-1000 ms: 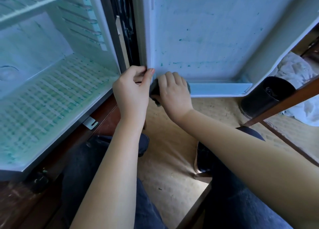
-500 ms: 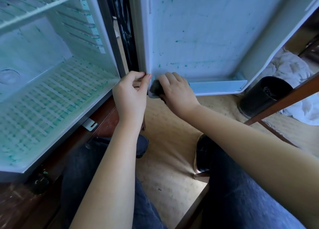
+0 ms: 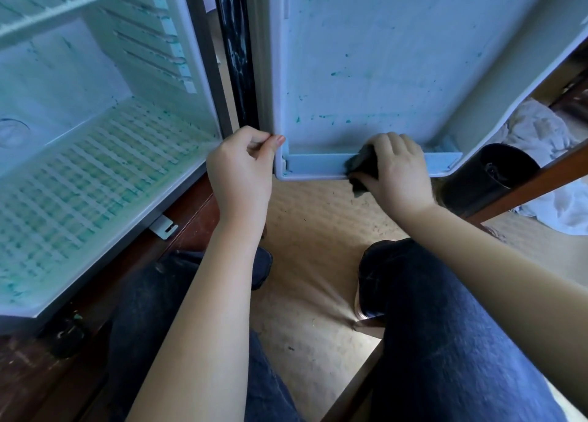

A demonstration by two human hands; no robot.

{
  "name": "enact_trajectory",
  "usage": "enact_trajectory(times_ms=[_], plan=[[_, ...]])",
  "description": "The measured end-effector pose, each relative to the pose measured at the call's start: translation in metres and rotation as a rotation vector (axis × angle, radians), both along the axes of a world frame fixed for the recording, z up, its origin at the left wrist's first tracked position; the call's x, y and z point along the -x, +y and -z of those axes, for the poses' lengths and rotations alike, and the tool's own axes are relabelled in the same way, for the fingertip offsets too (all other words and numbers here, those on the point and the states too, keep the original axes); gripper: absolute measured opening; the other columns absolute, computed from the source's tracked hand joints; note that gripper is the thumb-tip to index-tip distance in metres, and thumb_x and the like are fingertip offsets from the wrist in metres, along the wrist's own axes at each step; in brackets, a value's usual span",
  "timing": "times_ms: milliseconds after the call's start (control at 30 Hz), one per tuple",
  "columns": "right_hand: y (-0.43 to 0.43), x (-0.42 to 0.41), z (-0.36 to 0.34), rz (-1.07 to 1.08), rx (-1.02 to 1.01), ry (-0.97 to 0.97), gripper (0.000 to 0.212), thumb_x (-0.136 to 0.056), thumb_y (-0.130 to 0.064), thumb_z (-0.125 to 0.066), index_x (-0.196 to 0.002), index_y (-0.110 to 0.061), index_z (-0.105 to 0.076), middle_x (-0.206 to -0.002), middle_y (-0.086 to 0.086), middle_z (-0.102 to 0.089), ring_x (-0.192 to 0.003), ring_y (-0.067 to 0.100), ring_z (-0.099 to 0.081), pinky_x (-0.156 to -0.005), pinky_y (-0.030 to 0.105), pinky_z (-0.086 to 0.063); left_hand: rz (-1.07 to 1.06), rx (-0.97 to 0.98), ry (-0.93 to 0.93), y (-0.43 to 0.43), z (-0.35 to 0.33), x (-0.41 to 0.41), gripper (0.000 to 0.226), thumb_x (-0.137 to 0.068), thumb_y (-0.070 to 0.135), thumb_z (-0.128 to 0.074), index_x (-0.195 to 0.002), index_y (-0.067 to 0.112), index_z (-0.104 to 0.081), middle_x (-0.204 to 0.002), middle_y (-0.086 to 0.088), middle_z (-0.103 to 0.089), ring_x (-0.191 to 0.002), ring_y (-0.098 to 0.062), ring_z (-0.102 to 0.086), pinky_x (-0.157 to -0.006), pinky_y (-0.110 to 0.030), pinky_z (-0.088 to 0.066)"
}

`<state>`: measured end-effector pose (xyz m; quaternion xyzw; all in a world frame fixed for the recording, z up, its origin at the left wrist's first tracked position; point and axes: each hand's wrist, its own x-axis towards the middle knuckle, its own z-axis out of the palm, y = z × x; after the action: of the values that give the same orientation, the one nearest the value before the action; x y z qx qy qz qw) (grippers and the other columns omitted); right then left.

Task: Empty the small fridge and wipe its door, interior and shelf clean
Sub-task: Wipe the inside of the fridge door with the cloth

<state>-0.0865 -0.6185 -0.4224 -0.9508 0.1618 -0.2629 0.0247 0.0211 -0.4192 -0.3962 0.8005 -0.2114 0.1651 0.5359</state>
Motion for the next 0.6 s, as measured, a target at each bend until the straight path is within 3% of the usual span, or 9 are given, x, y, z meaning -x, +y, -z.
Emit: enact_trajectory(times_ms=[167,333,467,600], plan=[[0.055,-0.031,0.010,0.038,0.077,-0.094,0.043,-0.068,-0.037,-0.078,-0.088,-0.005,-0.056,-0.084,0.012,-0.057,-0.079,0.032,-0.054,-0.069,0.040,-0.042,0.001,0.021,0.036,0.002,-0.001,0.000,0.013,-0.083,0.023,-0.074,-0.080,0.010,-0.073,-0.069,0.010,-0.066,-0.064,-0.007,-0.064,-0.061,-0.008,-0.043],[0.094,-0.062,0.017,0.060,0.206,-0.112,0.044,-0.063,-0.012,-0.081,-0.083,-0.013,-0.042,-0.072,0.005,-0.052,-0.067,0.026,-0.051,-0.063,0.034,-0.040,0.013,0.024,0.030,0.003,0.000,0.000,0.011,-0.083,0.020,-0.074,-0.080,0.009,-0.073,-0.069,0.011,-0.065,-0.063,-0.004,-0.063,-0.063,-0.004,-0.040],[0.084,-0.057,0.014,-0.079,0.221,-0.143,0.033,-0.057,-0.001,-0.077,-0.081,-0.007,-0.055,-0.072,0.008,-0.053,-0.065,0.027,-0.051,-0.058,0.033,-0.040,0.016,0.024,0.033,0.004,0.000,0.000,0.010,-0.083,0.019,-0.074,-0.081,0.009,-0.073,-0.068,0.016,-0.062,-0.062,0.003,-0.061,-0.063,-0.006,-0.042],[0.077,-0.058,0.011,-0.124,0.244,-0.152,0.026,-0.059,-0.012,-0.077,-0.078,-0.007,-0.059,-0.069,0.007,-0.051,-0.061,0.027,-0.050,-0.055,0.032,-0.037,0.019,0.028,0.031,0.003,0.000,0.001,0.010,-0.083,0.018,-0.075,-0.080,0.008,-0.073,-0.067,0.019,-0.060,-0.062,0.011,-0.059,-0.062,-0.003,-0.040]])
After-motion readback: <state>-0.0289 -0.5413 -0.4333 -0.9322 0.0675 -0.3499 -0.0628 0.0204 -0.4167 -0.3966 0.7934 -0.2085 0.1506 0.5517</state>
